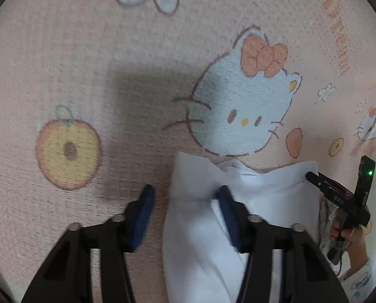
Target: Fold clothes
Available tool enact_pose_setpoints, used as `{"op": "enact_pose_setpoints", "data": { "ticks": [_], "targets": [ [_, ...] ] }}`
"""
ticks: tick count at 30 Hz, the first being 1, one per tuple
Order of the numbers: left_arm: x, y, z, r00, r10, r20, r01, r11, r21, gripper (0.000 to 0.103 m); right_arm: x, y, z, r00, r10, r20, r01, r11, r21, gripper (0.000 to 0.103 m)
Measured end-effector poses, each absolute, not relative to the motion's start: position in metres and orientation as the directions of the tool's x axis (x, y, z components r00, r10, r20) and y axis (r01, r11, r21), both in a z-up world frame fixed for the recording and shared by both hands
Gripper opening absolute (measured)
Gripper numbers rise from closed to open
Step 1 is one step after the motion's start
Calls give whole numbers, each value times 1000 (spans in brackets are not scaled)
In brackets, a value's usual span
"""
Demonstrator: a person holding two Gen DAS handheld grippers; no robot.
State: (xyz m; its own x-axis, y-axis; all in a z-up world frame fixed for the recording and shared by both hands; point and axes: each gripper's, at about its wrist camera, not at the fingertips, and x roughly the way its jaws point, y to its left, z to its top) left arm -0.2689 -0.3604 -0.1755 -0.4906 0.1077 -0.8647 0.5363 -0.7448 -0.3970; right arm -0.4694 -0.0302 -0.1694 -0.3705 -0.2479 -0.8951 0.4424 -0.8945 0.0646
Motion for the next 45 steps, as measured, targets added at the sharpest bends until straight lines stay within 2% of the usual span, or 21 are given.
{"op": "enact_pose_setpoints", "data": {
  "ticks": [1, 2, 3, 4, 8, 10, 14, 19, 22, 25, 27, 30, 35, 45],
  "targets": [
    [-271, -357, -178, -480, 100, -872, 536, -753, -382, 26, -468, -34, -172, -378, -220, -899, 454, -891, 27, 53],
    [-274, -353, -180, -474, 94, -875, 532, -761, -370, 23, -467, -38, -175, -387, -192, -902, 465, -885, -11, 38],
    [-276, -348, -181, -474, 77, -877, 522, -777, -350, 23, -464, -42, -176, -409, -165, -897, 480, -875, -58, 12],
    [-279, -343, -180, -470, 48, -881, 515, -796, -318, 22, -460, -47, -175, -446, -121, -887, 486, -865, -127, 10],
    [-290, -339, -177, -429, -96, -898, 517, -842, -157, 17, -452, -67, -180, -547, 40, -836, 506, -779, -369, 8],
    [-294, -347, -181, -409, -111, -906, 538, -831, -140, 17, -455, -67, -183, -557, 65, -828, 487, -782, -388, 8],
    [-293, -358, -189, -407, -77, -910, 554, -813, -179, 17, -463, -54, -183, -551, 32, -834, 448, -832, -328, 8],
    [-299, -339, -191, -382, -174, -908, 507, -861, -48, 17, -478, -39, -173, -525, 34, -851, 403, -870, -284, 9],
    [-298, -337, -189, -384, -200, -901, 538, -842, -43, 17, -481, -35, -164, -514, 47, -857, 400, -870, -288, 9],
    [-292, -339, -182, -399, -183, -898, 581, -809, -93, 17, -475, -34, -152, -502, 17, -865, 406, -878, -253, 24],
    [-290, -338, -178, -389, -161, -907, 587, -802, -109, 17, -470, -25, -130, -498, -20, -867, 415, -883, -218, 48],
    [-289, -331, -172, -358, -108, -927, 564, -817, -122, 18, -454, -16, -105, -514, -53, -856, 444, -870, -213, 51],
    [-278, -315, -162, -348, -33, -937, 517, -840, -162, 18, -422, -8, -72, -553, -16, -833, 476, -826, -300, 58],
    [-210, -284, -121, -322, -47, -946, 485, -866, -122, 19, -328, 24, -43, -585, -25, -811, 466, -828, -311, 59]
  ]
}}
